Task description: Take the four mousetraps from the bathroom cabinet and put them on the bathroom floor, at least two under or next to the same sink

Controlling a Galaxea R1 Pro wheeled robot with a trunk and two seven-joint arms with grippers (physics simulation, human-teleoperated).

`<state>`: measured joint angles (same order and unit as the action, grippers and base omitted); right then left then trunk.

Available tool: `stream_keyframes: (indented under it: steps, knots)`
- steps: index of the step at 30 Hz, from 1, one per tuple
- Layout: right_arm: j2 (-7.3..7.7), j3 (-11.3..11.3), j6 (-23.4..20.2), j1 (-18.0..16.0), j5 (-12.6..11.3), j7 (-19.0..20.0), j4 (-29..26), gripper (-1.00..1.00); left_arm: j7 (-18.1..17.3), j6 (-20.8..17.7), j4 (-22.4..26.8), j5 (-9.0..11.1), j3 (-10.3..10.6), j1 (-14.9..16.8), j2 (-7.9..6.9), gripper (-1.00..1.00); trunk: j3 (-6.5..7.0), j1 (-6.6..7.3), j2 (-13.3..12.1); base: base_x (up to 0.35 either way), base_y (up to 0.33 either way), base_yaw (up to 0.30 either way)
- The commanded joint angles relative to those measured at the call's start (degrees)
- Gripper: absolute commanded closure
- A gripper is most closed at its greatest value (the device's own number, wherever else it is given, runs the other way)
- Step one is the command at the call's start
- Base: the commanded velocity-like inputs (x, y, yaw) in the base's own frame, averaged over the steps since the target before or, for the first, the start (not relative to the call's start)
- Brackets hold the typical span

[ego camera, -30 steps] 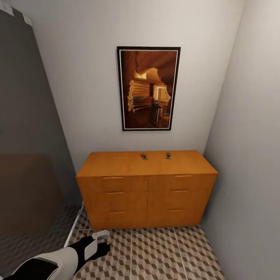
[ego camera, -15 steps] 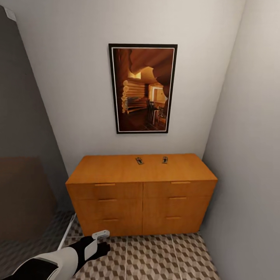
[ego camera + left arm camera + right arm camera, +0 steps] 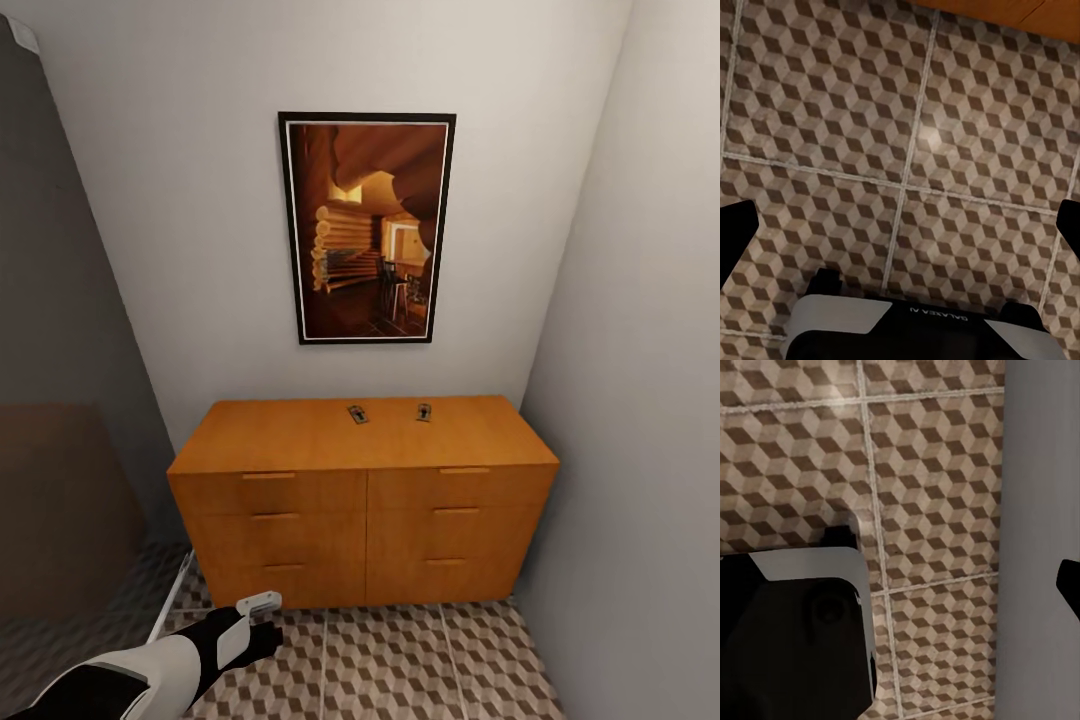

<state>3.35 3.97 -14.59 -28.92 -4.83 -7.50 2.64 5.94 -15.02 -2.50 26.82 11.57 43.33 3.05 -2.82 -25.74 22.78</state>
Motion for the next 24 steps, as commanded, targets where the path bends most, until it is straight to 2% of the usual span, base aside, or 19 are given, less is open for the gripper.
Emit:
stream_keyframes:
  steps: [1, 16, 19, 24]
  knots:
    - [-0.01, 0.42, -0.09, -0.08, -0.51, -0.09, 0.08, -1.00, 0.14, -0.11, -0.07, 0.60, 0.48, 0.08, 0.02, -1.00, -0.13, -0.04, 0.14, 0.002, -0.001, 0.000]
    - [0.17, 0.21, 0.37, -0.08, -0.61, -0.13, -0.25, -1.00, -0.49, -0.24, 0.61, 0.50, 0.63, 0.08, 0.08, -1.00, -0.13, -0.04, 0.14, 0.000, 0.000, 0.000]
    - [0.23, 0.17, 1.33, -0.08, -0.62, -0.44, -1.28, -1.00, -0.62, -0.87, 2.10, 0.44, 0.64, 0.14, 0.30, -1.00, -0.13, -0.04, 0.14, 0.000, 0.000, 0.000]
    - [0.18, 0.18, 1.56, -0.08, -0.63, -0.60, -4.28, -1.00, -0.65, -4.26, 4.02, 0.37, 0.65, 0.16, 0.48, -1.00, -0.13, -0.04, 0.14, 0.000, 0.000, 0.000]
